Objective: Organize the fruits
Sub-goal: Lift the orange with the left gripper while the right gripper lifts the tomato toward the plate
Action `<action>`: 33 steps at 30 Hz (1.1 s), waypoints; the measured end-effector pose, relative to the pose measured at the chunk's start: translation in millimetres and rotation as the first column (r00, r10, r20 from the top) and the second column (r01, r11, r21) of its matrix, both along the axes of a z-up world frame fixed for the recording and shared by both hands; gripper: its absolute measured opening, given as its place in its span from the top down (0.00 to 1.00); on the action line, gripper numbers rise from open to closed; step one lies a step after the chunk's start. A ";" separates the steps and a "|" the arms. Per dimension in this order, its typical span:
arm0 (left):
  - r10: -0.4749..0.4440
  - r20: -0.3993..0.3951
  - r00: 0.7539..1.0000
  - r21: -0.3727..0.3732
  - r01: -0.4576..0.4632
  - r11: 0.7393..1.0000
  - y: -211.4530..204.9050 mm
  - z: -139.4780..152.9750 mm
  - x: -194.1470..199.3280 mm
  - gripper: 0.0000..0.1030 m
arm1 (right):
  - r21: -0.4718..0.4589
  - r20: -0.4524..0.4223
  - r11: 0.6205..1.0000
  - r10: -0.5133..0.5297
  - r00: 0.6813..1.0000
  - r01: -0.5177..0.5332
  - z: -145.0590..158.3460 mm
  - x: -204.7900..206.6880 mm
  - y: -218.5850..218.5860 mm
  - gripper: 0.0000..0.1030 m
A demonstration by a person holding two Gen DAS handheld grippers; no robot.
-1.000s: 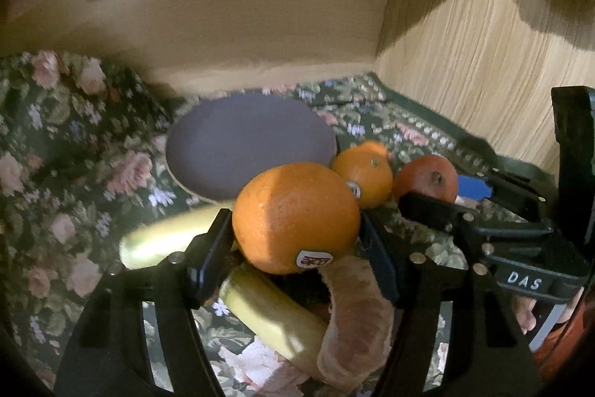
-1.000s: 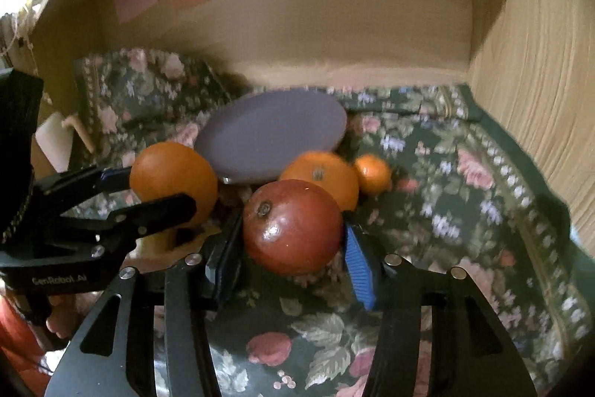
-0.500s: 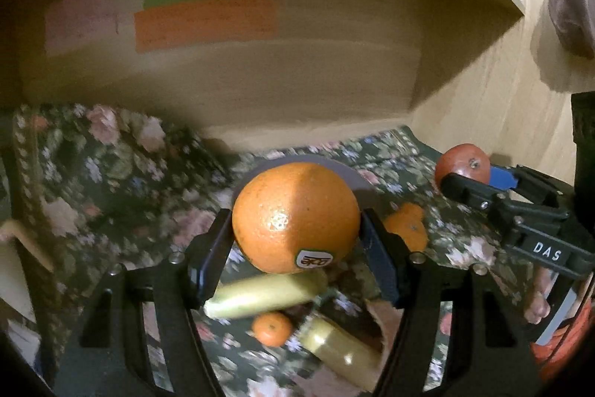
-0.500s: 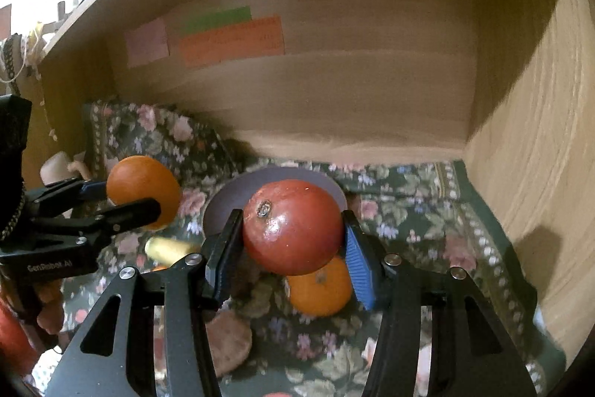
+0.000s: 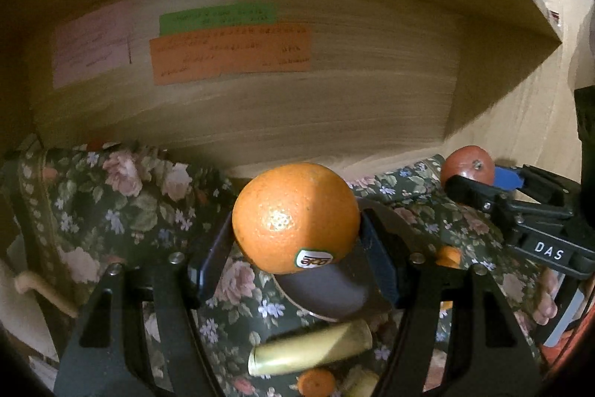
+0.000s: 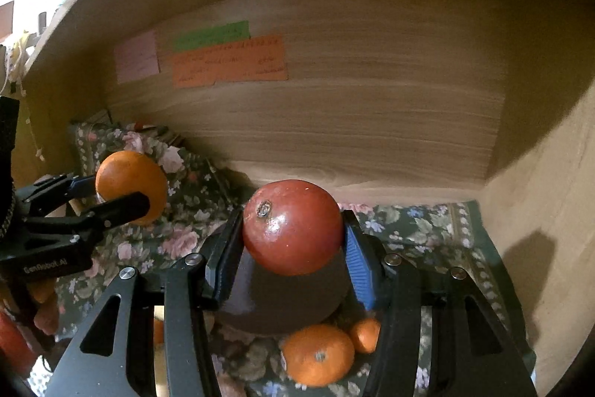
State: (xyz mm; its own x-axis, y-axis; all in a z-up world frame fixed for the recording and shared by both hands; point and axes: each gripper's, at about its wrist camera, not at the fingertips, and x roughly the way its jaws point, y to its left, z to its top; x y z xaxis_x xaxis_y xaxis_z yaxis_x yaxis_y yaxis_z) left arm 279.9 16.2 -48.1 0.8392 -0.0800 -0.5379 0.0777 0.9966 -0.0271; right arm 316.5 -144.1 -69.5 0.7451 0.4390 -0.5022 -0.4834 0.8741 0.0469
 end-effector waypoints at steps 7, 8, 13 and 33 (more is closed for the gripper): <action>-0.011 -0.037 0.999 0.004 0.011 1.000 -0.1 -7.8 32.9 0.34 | -0.039 -0.039 0.999 0.009 0.999 -0.011 -9.2 33.5 12.7 0.54; -0.015 -0.047 0.999 0.006 0.016 1.000 -0.4 -10.3 38.0 0.34 | -0.049 -0.043 0.999 0.010 0.999 -0.012 -10.9 37.9 14.6 0.54; -0.032 -0.121 0.992 0.003 0.032 0.999 3.9 -28.7 64.3 0.34 | -0.107 -0.076 0.994 0.013 0.997 -0.021 -23.6 58.4 24.0 0.54; -0.100 -0.376 0.921 -0.017 0.101 0.995 2.7 -88.0 136.3 0.34 | -0.283 -0.381 0.940 0.072 0.922 -0.191 -82.8 127.4 53.1 0.54</action>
State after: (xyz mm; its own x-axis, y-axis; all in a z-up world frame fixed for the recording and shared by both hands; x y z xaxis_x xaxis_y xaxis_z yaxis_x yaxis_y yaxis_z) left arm 416.1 18.9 -136.2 0.5633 -0.1510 -0.8123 0.1617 0.9843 -0.0708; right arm 443.8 -91.0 -152.3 0.4331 0.2992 -0.8502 -0.5966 0.8023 -0.0215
